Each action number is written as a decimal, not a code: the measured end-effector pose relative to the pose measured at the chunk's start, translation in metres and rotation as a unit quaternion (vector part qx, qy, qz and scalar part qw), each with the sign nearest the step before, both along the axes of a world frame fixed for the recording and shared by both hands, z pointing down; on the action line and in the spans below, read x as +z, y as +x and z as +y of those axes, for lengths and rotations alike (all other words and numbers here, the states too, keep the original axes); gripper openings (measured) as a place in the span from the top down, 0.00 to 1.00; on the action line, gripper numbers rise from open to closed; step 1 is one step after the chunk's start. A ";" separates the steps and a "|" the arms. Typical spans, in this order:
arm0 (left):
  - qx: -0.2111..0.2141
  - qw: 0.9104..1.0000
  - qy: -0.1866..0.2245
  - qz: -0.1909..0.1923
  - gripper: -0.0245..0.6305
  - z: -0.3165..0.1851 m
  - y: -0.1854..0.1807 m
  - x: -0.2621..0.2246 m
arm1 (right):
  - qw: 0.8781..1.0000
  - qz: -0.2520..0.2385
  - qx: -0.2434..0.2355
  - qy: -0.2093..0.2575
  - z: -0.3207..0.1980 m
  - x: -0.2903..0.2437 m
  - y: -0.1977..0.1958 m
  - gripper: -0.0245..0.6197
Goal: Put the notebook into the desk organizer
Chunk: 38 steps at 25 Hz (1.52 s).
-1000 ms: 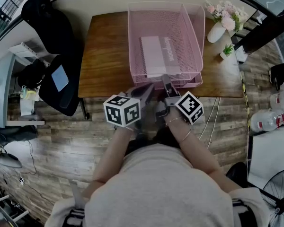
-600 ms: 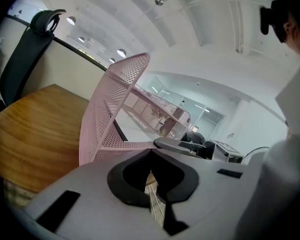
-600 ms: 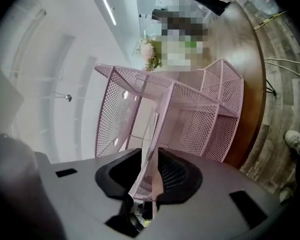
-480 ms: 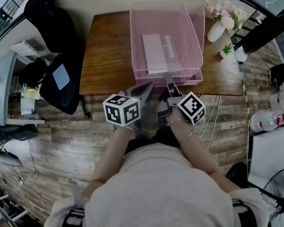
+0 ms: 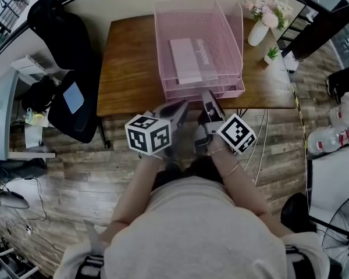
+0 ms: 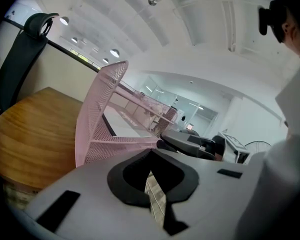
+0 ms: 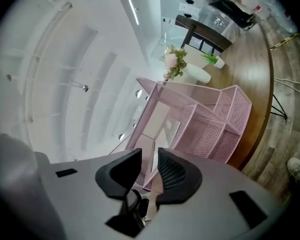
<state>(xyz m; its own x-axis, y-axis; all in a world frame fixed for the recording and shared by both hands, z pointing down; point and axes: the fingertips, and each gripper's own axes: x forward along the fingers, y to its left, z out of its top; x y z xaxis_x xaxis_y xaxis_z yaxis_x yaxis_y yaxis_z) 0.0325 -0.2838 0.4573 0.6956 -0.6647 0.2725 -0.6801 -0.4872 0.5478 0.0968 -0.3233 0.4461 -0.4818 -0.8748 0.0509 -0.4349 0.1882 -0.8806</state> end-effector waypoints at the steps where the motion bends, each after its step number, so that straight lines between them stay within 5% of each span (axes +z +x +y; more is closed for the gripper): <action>1: 0.002 1.000 0.002 -0.002 0.94 0.001 0.000 0.000 | 1.000 0.000 -0.003 0.003 0.003 -0.002 0.000 0.82; 13: 0.024 0.998 0.052 -0.007 0.94 0.021 0.005 -0.019 | 0.998 0.031 -0.030 0.038 0.031 -0.021 0.000 0.97; 19: 0.042 0.995 0.072 -0.046 0.94 0.026 0.009 -0.024 | 0.989 0.111 -0.067 0.072 0.044 -0.027 -0.008 0.97; 24: 0.043 0.995 0.065 -0.069 0.94 0.028 0.008 -0.021 | 0.969 0.201 -0.101 0.108 0.052 -0.030 -0.016 0.97; 30: 0.047 0.993 0.060 -0.086 0.94 0.034 0.005 -0.015 | 0.925 0.323 -0.133 0.152 0.059 -0.027 -0.024 0.97; 38: 0.070 0.986 0.076 -0.130 0.94 0.041 0.009 -0.015 | 0.892 0.390 -0.155 0.168 0.066 -0.017 -0.030 0.96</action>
